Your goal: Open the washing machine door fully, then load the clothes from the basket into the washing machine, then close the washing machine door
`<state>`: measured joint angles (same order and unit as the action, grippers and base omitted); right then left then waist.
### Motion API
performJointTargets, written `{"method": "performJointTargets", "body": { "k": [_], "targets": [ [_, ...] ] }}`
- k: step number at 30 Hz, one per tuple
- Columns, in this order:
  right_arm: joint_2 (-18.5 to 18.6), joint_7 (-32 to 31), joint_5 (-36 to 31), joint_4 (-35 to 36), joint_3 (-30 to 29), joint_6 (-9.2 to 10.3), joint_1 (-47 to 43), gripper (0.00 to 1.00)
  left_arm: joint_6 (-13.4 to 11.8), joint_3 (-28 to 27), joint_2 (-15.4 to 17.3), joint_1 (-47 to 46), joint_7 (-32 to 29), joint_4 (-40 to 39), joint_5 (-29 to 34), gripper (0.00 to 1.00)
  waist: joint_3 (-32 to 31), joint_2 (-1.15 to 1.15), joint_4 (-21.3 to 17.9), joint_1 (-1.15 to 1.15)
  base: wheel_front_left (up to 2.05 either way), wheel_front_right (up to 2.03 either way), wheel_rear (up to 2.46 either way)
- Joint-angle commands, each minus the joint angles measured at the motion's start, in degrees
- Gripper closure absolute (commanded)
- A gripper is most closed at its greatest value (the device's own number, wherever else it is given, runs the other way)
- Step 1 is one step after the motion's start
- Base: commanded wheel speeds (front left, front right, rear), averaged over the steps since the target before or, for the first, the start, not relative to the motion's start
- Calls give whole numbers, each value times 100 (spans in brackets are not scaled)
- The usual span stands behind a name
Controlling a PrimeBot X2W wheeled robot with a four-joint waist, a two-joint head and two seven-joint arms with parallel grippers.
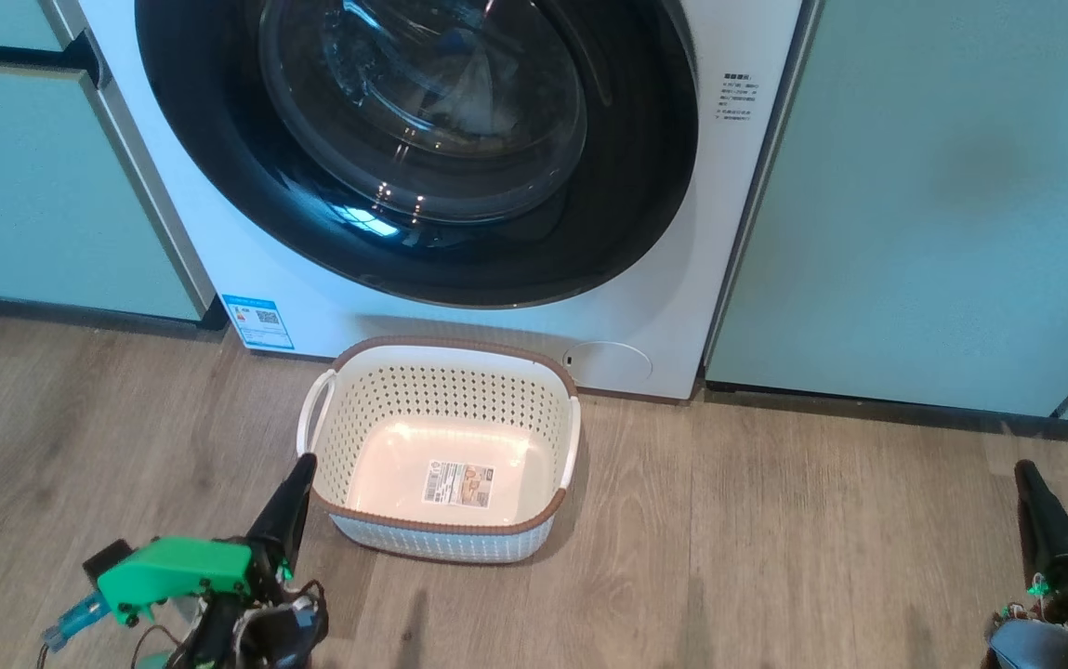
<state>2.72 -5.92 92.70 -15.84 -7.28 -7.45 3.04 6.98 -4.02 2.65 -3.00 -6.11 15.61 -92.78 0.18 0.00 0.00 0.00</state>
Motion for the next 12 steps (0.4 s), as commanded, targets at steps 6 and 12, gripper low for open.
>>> {"method": "performJointTargets", "body": {
  "k": [6,12],
  "targets": [
    [31,-45,-41,182,91,-3,313,100,51,-239,35,-318,-28,-157,52,100,0,0,0,0,0,0,0],
    [29,-46,-42,182,89,-3,313,100,51,-241,34,-318,-29,-157,53,100,0,0,0,0,0,0,0]
  ]
}}
